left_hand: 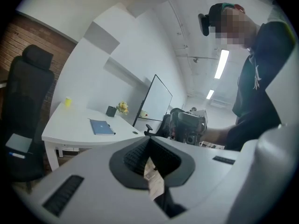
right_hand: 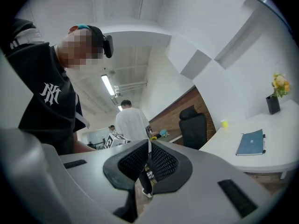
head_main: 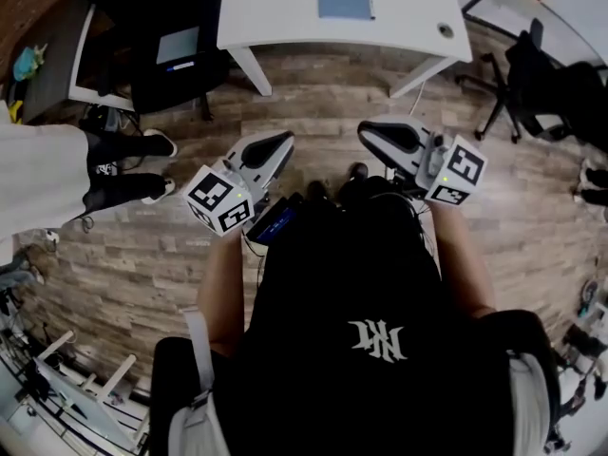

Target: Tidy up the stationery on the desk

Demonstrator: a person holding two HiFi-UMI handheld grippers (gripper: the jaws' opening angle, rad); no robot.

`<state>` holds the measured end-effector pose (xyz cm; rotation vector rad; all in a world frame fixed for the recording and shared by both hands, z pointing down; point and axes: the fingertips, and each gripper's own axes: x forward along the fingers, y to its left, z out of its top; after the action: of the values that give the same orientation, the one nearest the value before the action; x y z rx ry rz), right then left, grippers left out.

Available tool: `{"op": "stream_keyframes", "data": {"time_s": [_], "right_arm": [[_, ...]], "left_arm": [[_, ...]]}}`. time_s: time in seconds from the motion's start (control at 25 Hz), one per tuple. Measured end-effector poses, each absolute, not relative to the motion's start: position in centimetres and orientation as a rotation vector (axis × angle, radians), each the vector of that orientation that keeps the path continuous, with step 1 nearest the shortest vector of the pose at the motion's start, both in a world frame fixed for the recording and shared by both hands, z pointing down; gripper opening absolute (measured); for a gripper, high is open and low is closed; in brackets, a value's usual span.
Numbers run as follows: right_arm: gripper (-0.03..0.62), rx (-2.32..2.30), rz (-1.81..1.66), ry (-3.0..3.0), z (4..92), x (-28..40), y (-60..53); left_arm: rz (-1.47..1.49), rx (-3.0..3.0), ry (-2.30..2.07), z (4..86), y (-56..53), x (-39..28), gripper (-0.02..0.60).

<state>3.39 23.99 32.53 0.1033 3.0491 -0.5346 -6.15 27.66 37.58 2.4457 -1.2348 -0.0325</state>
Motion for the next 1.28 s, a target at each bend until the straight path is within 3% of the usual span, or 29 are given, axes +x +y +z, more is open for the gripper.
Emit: {"op": "stream_keyframes", "data": {"time_s": [0.44, 1.28], "right_arm": [[0.043, 0.051, -0.433, 3.067, 32.1, 6.2, 25.6], [0.044, 0.041, -0.571, 3.08, 34.3, 16.5, 30.3]], "left_arm": [[-0.008, 2.535, -1.178, 36.0, 28.3, -1.6, 0.003], [0.173, 2.536, -1.113, 37.0, 30.6, 10.8, 0.003]]}}
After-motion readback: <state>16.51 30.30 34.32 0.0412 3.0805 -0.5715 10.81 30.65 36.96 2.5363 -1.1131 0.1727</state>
